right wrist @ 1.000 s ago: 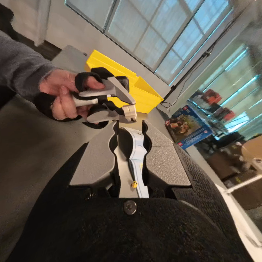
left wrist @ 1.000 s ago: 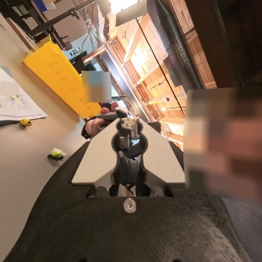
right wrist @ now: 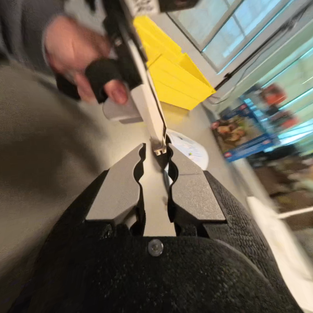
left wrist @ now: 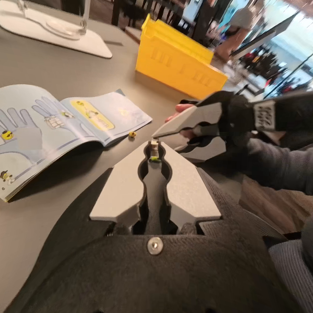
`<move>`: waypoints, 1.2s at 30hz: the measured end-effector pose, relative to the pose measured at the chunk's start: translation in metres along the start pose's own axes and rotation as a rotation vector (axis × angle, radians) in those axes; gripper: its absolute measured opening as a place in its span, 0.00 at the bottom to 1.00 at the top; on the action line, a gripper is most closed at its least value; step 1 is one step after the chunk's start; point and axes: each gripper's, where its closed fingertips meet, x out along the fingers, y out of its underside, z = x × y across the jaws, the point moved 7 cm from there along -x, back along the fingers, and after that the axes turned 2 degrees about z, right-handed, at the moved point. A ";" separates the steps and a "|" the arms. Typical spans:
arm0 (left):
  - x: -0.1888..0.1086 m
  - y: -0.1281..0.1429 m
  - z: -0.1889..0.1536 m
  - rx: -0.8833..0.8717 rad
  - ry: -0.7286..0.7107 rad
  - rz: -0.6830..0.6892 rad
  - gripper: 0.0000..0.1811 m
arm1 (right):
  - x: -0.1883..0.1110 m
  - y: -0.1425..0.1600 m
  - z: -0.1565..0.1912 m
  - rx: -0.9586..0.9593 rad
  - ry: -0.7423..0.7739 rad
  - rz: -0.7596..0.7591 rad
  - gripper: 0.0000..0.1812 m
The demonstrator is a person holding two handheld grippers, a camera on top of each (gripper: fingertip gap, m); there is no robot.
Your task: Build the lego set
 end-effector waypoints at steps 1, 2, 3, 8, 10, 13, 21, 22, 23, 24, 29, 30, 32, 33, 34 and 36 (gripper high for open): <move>-0.003 -0.002 -0.001 -0.012 0.042 -0.045 0.03 | -0.003 -0.001 -0.005 0.140 -0.053 -0.042 0.13; -0.007 -0.004 -0.002 -0.034 0.099 -0.093 0.03 | -0.006 -0.002 -0.011 0.267 -0.095 -0.099 0.14; -0.011 -0.006 -0.003 -0.067 0.162 -0.142 0.03 | -0.009 -0.003 -0.017 0.384 -0.138 -0.159 0.13; -0.025 -0.010 -0.009 -0.101 0.311 -0.259 0.03 | -0.014 0.000 -0.028 0.790 -0.383 -0.306 0.09; -0.025 -0.010 -0.014 -0.050 0.317 -0.252 0.03 | -0.012 0.001 -0.024 0.830 -0.435 -0.304 0.09; -0.023 -0.010 -0.021 0.010 0.324 -0.241 0.03 | -0.009 0.000 -0.019 0.807 -0.454 -0.300 0.08; -0.021 -0.008 -0.024 0.070 0.304 -0.236 0.03 | -0.016 -0.006 -0.019 0.798 -0.517 -0.380 0.04; -0.021 -0.007 -0.024 0.072 0.309 -0.236 0.03 | -0.017 -0.007 -0.018 0.792 -0.520 -0.376 0.03; -0.021 -0.007 -0.023 0.072 0.314 -0.234 0.03 | -0.017 -0.007 -0.018 0.786 -0.519 -0.374 0.03; -0.022 -0.007 -0.023 0.074 0.321 -0.227 0.03 | -0.017 -0.007 -0.018 0.782 -0.520 -0.373 0.03; -0.022 -0.002 -0.026 0.124 0.353 -0.133 0.03 | -0.020 -0.009 -0.017 0.780 -0.561 -0.383 0.03; -0.022 -0.001 -0.027 0.143 0.353 -0.132 0.03 | -0.020 -0.010 -0.016 0.772 -0.564 -0.382 0.03; -0.023 0.000 -0.027 0.155 0.352 -0.125 0.03 | -0.019 -0.010 -0.015 0.760 -0.558 -0.377 0.03; -0.023 0.000 -0.026 0.157 0.348 -0.125 0.03 | -0.019 -0.010 -0.015 0.761 -0.556 -0.380 0.03; -0.024 0.000 -0.027 0.163 0.348 -0.128 0.03 | -0.019 -0.010 -0.015 0.770 -0.561 -0.389 0.04; -0.023 0.001 -0.028 0.183 0.336 -0.124 0.03 | -0.020 -0.010 -0.017 0.805 -0.572 -0.411 0.07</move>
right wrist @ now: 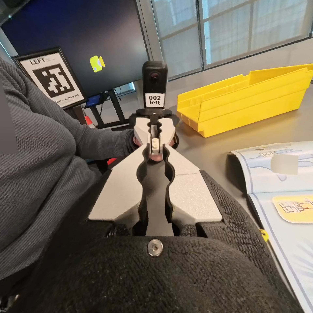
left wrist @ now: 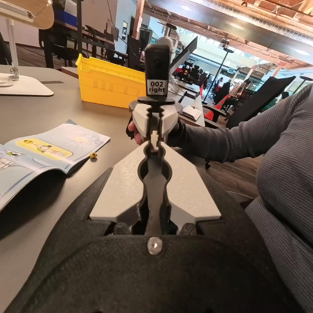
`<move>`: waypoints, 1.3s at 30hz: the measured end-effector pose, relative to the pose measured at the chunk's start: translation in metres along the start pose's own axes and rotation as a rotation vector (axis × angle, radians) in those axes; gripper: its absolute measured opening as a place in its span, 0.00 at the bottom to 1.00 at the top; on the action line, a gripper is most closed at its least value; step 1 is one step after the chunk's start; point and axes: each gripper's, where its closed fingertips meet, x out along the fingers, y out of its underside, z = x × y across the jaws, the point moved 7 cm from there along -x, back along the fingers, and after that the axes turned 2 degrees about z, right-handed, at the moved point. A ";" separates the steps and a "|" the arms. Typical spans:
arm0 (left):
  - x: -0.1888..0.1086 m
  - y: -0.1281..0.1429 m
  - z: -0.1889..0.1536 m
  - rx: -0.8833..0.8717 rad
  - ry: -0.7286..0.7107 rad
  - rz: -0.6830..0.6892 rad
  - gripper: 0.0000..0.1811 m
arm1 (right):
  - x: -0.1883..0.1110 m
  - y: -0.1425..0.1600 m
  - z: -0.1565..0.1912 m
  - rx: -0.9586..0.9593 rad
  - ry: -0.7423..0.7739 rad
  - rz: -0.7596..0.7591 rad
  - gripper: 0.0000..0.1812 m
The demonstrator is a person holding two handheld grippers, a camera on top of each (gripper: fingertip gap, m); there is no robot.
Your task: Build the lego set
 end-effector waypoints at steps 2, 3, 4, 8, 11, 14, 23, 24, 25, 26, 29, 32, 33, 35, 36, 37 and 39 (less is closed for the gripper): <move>0.001 0.000 -0.002 0.021 -0.005 -0.003 0.03 | -0.001 -0.001 0.000 0.014 -0.012 -0.007 0.07; 0.001 0.000 -0.003 0.023 0.000 -0.007 0.03 | -0.001 0.000 0.000 0.009 -0.018 -0.005 0.07; 0.002 -0.001 -0.003 0.024 0.003 -0.010 0.03 | -0.001 0.000 0.001 0.003 -0.026 0.001 0.06; 0.004 0.000 -0.004 0.036 -0.004 0.012 0.03 | 0.001 0.002 0.002 -0.014 -0.025 0.016 0.03; 0.004 0.001 -0.003 0.038 -0.033 0.037 0.03 | 0.001 0.003 0.001 -0.023 -0.009 0.032 0.03; 0.005 0.000 -0.006 0.119 -0.068 0.056 0.07 | 0.001 0.003 0.001 -0.036 0.002 0.045 0.03; 0.011 0.004 0.000 0.122 -0.125 0.163 0.04 | -0.003 0.006 -0.001 -0.083 0.046 0.115 0.04; 0.011 0.006 0.003 0.134 -0.174 0.172 0.04 | -0.008 0.006 -0.004 -0.102 0.077 0.154 0.07; 0.010 0.007 0.008 0.143 -0.220 0.180 0.04 | -0.014 0.007 -0.008 -0.102 0.126 0.202 0.10; 0.008 0.008 0.011 0.140 -0.258 0.180 0.04 | -0.021 0.009 -0.014 -0.088 0.179 0.258 0.11; 0.006 0.013 0.019 0.129 -0.320 0.178 0.04 | -0.035 0.020 -0.025 -0.016 0.257 0.410 0.12; 0.007 0.016 0.023 0.111 -0.338 0.189 0.04 | -0.037 0.030 -0.025 -0.039 0.254 0.511 0.14; 0.007 0.016 0.024 0.107 -0.345 0.187 0.04 | -0.036 0.033 -0.024 -0.081 0.255 0.547 0.14; 0.006 0.016 0.027 0.085 -0.351 0.187 0.03 | -0.033 0.040 -0.022 -0.213 0.279 0.638 0.16; 0.006 0.016 0.027 0.075 -0.348 0.187 0.03 | -0.031 0.044 -0.021 -0.287 0.296 0.684 0.16; 0.006 0.017 0.028 0.067 -0.342 0.188 0.03 | -0.029 0.048 -0.020 -0.351 0.306 0.725 0.16; 0.006 0.017 0.028 0.056 -0.335 0.192 0.03 | -0.025 0.052 -0.018 -0.447 0.318 0.767 0.16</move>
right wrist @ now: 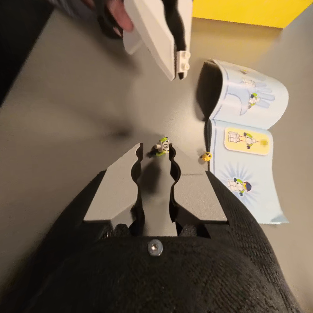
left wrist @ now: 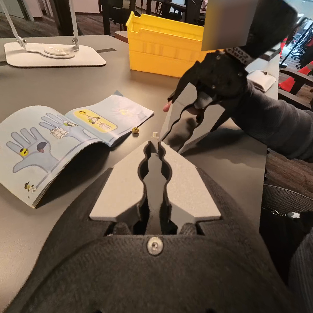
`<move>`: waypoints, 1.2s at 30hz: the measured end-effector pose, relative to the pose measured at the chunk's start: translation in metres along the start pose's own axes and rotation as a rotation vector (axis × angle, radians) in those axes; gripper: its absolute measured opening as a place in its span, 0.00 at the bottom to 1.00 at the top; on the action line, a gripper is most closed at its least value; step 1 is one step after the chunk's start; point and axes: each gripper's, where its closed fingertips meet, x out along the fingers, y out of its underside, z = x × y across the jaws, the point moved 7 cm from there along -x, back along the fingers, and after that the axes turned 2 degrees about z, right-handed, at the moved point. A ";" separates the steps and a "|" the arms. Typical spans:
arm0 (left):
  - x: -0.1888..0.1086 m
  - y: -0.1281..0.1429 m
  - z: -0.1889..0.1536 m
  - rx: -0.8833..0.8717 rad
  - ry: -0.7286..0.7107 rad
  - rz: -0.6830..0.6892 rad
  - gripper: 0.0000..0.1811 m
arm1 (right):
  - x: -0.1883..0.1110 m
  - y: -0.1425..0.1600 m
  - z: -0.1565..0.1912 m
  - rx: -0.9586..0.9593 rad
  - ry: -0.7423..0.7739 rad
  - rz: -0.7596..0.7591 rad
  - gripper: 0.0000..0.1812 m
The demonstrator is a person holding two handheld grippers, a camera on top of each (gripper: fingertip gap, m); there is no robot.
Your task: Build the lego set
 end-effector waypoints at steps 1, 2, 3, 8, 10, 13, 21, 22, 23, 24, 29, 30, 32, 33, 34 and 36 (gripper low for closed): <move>0.000 0.000 0.000 -0.002 0.004 0.004 0.03 | 0.001 0.000 0.001 -0.034 0.019 0.012 0.15; 0.001 0.000 0.000 -0.002 0.006 0.007 0.03 | 0.002 -0.001 0.001 -0.062 0.038 0.013 0.15; 0.001 0.001 0.000 0.000 0.008 0.010 0.03 | 0.002 -0.001 0.001 -0.087 0.054 0.017 0.14; 0.003 0.002 -0.001 0.002 0.016 0.027 0.03 | 0.002 -0.002 0.001 -0.194 0.128 0.044 0.12; 0.003 0.002 -0.001 -0.001 0.018 0.031 0.03 | 0.003 -0.002 0.001 -0.232 0.156 0.064 0.09; 0.003 0.002 0.000 -0.011 0.021 0.032 0.03 | 0.004 -0.002 0.000 -0.253 0.196 0.077 0.05; 0.007 0.004 0.000 -0.016 0.039 0.074 0.03 | -0.008 -0.009 -0.018 0.109 0.126 -0.124 0.03; 0.008 0.005 0.000 -0.019 0.044 0.081 0.03 | -0.011 -0.011 -0.022 0.190 0.100 -0.180 0.03; 0.009 0.005 0.000 -0.024 0.056 0.091 0.03 | -0.014 -0.012 -0.027 0.287 0.079 -0.240 0.03; 0.010 0.006 -0.001 -0.030 0.075 0.104 0.03 | -0.017 -0.012 -0.033 0.393 0.056 -0.299 0.03; 0.017 0.010 -0.004 -0.072 0.187 0.186 0.03 | -0.031 -0.008 -0.044 0.769 -0.302 -0.582 0.03; 0.018 0.010 -0.005 -0.079 0.210 0.186 0.03 | -0.031 -0.007 -0.044 0.790 -0.349 -0.599 0.03; 0.019 0.008 -0.005 -0.092 0.236 0.174 0.03 | -0.027 -0.008 -0.041 0.800 -0.404 -0.591 0.03; 0.019 0.008 -0.006 -0.103 0.255 0.172 0.03 | -0.025 -0.008 -0.038 0.801 -0.424 -0.567 0.03; 0.020 0.008 -0.006 -0.126 0.274 0.175 0.03 | -0.022 -0.009 -0.036 0.809 -0.436 -0.544 0.03; 0.022 0.009 -0.005 -0.193 0.320 0.186 0.04 | -0.017 -0.012 -0.032 0.839 -0.486 -0.517 0.03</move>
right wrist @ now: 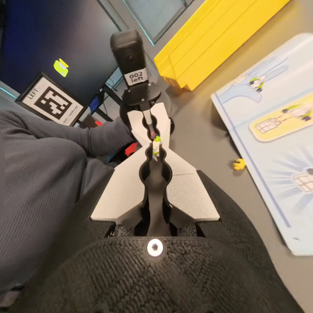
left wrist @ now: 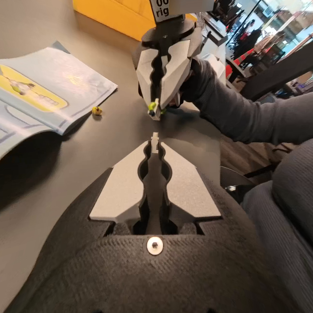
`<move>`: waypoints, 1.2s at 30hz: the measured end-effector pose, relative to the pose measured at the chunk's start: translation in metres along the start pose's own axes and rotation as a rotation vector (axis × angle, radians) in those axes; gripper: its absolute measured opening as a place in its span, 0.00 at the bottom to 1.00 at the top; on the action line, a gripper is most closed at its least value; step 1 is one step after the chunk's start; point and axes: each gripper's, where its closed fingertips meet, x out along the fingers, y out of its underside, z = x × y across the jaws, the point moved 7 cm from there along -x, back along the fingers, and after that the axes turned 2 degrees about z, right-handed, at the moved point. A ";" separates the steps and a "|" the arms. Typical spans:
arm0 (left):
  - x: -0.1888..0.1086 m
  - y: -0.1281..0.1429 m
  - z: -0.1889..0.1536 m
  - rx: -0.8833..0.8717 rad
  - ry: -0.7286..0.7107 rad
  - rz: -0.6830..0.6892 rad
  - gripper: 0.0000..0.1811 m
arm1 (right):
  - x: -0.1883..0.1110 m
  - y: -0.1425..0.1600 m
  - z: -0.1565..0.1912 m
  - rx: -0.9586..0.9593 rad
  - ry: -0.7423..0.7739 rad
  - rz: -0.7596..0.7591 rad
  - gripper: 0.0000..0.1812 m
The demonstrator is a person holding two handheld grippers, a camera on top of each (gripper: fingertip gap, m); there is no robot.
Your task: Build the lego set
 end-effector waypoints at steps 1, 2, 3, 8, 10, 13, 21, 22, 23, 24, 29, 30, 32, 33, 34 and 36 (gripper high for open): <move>0.001 0.000 0.000 -0.021 0.032 0.007 0.04 | 0.003 0.001 0.000 0.029 -0.029 0.006 0.03; 0.001 0.001 -0.001 -0.035 0.073 0.014 0.04 | 0.005 0.002 0.001 0.067 -0.063 0.009 0.03; 0.002 0.001 -0.003 -0.049 0.112 0.018 0.04 | 0.006 0.002 0.002 0.103 -0.104 0.005 0.03; -0.004 -0.002 -0.007 -0.102 0.274 -0.048 0.04 | 0.007 0.003 0.004 0.289 -0.259 -0.017 0.03; -0.007 -0.003 -0.008 -0.110 0.302 -0.070 0.04 | 0.009 0.005 0.005 0.348 -0.303 -0.012 0.03; -0.008 -0.004 -0.009 -0.122 0.347 -0.084 0.04 | 0.011 0.006 0.006 0.379 -0.329 0.002 0.03; -0.010 -0.004 -0.009 -0.119 0.324 -0.100 0.03 | 0.011 0.004 0.005 0.255 -0.217 0.002 0.03; -0.010 -0.004 -0.008 -0.116 0.303 -0.105 0.03 | 0.010 0.004 0.004 0.220 -0.183 0.010 0.03; -0.009 -0.004 -0.007 -0.110 0.279 -0.109 0.03 | 0.009 0.004 0.003 0.188 -0.150 0.019 0.03; -0.009 -0.004 -0.007 -0.102 0.263 -0.103 0.03 | 0.008 0.005 0.003 0.154 -0.122 0.028 0.03; -0.001 0.001 -0.007 -0.016 0.116 -0.010 0.03 | 0.007 0.007 0.009 -0.192 0.012 0.102 0.03; 0.000 0.001 -0.007 0.020 0.076 0.009 0.03 | 0.007 0.009 0.009 -0.227 0.041 0.131 0.03; 0.001 0.003 -0.007 0.080 0.017 0.044 0.03 | 0.007 0.010 0.010 -0.248 0.034 0.134 0.03; 0.002 0.004 -0.008 0.094 0.009 0.055 0.03 | 0.008 0.011 0.010 -0.245 0.033 0.144 0.03; 0.003 0.005 -0.009 0.099 0.008 0.065 0.03 | 0.009 0.013 0.010 -0.248 0.026 0.156 0.03; 0.005 0.006 -0.008 0.094 0.012 0.083 0.03 | 0.011 0.015 0.011 -0.248 0.002 0.170 0.03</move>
